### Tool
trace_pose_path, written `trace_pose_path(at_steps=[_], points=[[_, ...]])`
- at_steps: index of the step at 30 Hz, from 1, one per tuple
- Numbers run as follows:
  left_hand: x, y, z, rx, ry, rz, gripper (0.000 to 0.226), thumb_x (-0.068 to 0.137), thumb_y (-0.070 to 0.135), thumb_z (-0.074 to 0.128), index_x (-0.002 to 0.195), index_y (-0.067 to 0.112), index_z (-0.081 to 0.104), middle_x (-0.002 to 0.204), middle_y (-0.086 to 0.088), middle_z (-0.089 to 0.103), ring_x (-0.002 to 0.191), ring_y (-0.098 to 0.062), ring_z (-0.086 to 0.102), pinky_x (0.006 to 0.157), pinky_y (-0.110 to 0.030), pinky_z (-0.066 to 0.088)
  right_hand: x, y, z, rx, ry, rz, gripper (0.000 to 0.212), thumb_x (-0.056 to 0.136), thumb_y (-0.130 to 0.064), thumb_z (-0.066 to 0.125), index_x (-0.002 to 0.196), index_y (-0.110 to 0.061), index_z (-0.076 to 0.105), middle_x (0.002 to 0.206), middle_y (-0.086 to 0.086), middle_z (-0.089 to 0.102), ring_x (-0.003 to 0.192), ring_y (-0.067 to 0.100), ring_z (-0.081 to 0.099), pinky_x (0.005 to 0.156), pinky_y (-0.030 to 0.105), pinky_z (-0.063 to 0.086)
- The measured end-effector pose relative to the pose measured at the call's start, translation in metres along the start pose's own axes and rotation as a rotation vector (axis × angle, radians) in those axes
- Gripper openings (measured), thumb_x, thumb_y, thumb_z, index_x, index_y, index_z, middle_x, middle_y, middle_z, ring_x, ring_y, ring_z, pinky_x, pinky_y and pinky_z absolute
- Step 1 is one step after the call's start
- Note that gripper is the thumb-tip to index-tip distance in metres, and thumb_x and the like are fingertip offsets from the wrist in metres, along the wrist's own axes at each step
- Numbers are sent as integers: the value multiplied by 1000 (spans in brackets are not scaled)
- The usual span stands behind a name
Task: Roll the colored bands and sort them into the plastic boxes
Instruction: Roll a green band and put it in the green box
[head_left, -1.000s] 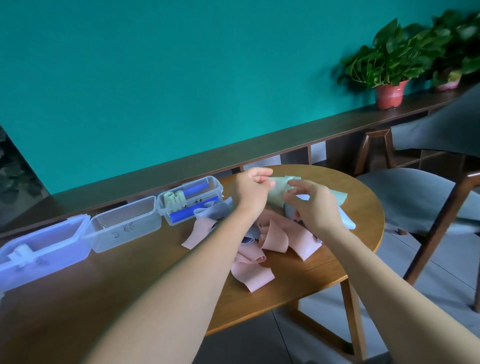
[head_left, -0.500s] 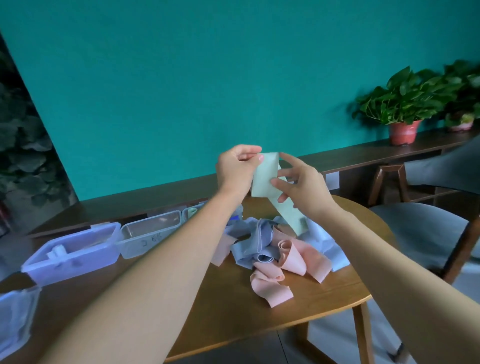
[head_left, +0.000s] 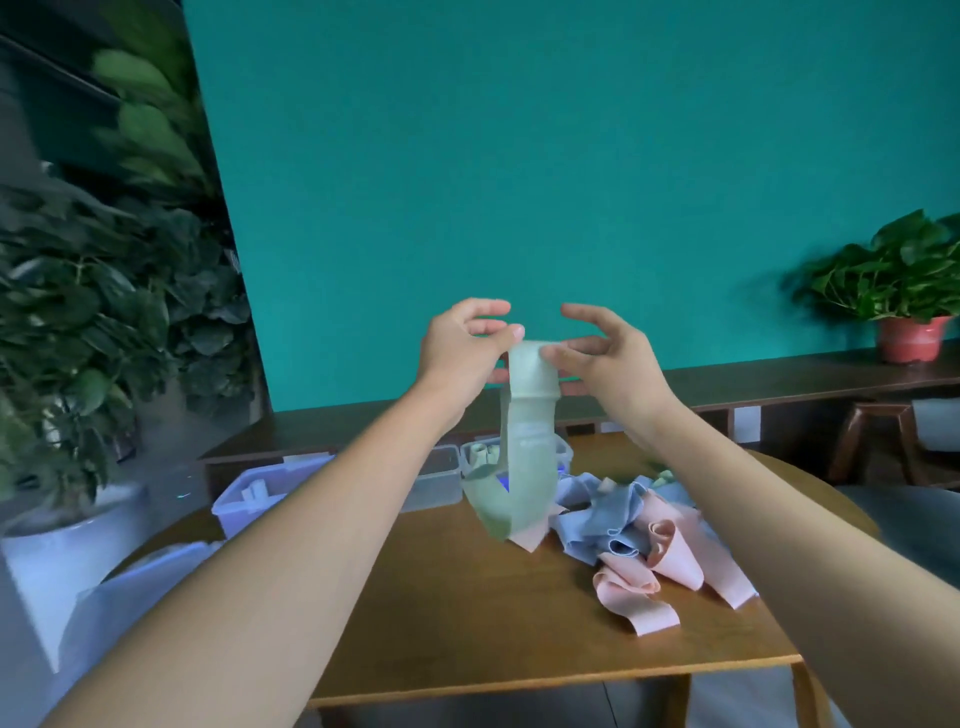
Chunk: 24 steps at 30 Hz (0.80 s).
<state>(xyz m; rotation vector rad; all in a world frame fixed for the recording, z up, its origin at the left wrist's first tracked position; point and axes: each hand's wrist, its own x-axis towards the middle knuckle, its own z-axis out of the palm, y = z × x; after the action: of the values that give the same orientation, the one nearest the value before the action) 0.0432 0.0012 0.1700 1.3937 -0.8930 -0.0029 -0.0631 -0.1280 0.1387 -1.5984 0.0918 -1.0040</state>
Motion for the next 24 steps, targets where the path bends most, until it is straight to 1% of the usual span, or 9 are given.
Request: trace_pose_path(at_steps=[5,8,9,11,13,17,20,22,24], points=[[-38,16,-52,-30,-58,-11,26,88,8,74,110,21,68,121,-7,63,107,-21,68,82,-39,61,-20,-23,39,76,-65,85,41,89,-4,75,126,-7,58,102,19,72,71,18,73,67,28,62],[-68,19,-79,73,-161,8,36,81,5,81,112,21,70,111,9,71,103,-7,70,88,-25,57,-32,-25,59,86,-86,110,21,89,-5,75,105,-6,61,94,16,68,69,21,69,67,30,62],[-76,17,-85,103,-182,4,37,78,1,82,109,18,71,105,12,73,98,-4,71,86,-22,56,-35,-24,64,80,-98,111,16,89,-5,75,97,-7,61,93,15,68,73,22,68,72,35,63],[-87,11,-95,142,-154,-1,34,74,-4,83,102,14,74,109,11,71,95,-7,73,90,-24,56,-42,-21,74,83,-164,116,14,87,-9,77,89,-8,63,90,12,69,83,24,67,90,48,57],[-95,8,-104,174,-63,14,26,74,-2,84,94,13,76,115,2,71,93,-9,74,92,-25,56,-48,-20,83,74,-279,117,21,82,-16,83,90,-5,67,91,11,72,88,25,66,96,50,53],[-101,5,-121,322,43,83,14,79,15,85,92,15,79,93,5,78,87,-6,74,89,-24,56,-58,-18,91,-65,-436,66,30,72,-11,88,95,-6,69,102,4,78,95,23,74,92,30,55],[-108,4,-128,428,44,104,10,84,19,81,93,14,79,86,6,77,77,-1,71,76,-17,54,-61,-17,96,-162,-432,39,24,75,-6,86,95,-4,72,97,7,79,84,16,74,81,23,53],[-112,4,-132,452,23,102,8,86,20,79,92,14,78,81,6,77,66,-2,68,64,-13,48,-61,-18,100,-230,-419,4,18,73,-13,89,86,-14,76,92,6,75,76,15,68,75,23,50],[-115,6,-138,454,-29,102,6,89,19,76,92,14,77,74,6,75,60,-7,66,60,-13,46,-59,-18,101,-306,-435,-22,19,69,-22,92,81,-21,77,92,5,67,77,15,59,74,26,47]])
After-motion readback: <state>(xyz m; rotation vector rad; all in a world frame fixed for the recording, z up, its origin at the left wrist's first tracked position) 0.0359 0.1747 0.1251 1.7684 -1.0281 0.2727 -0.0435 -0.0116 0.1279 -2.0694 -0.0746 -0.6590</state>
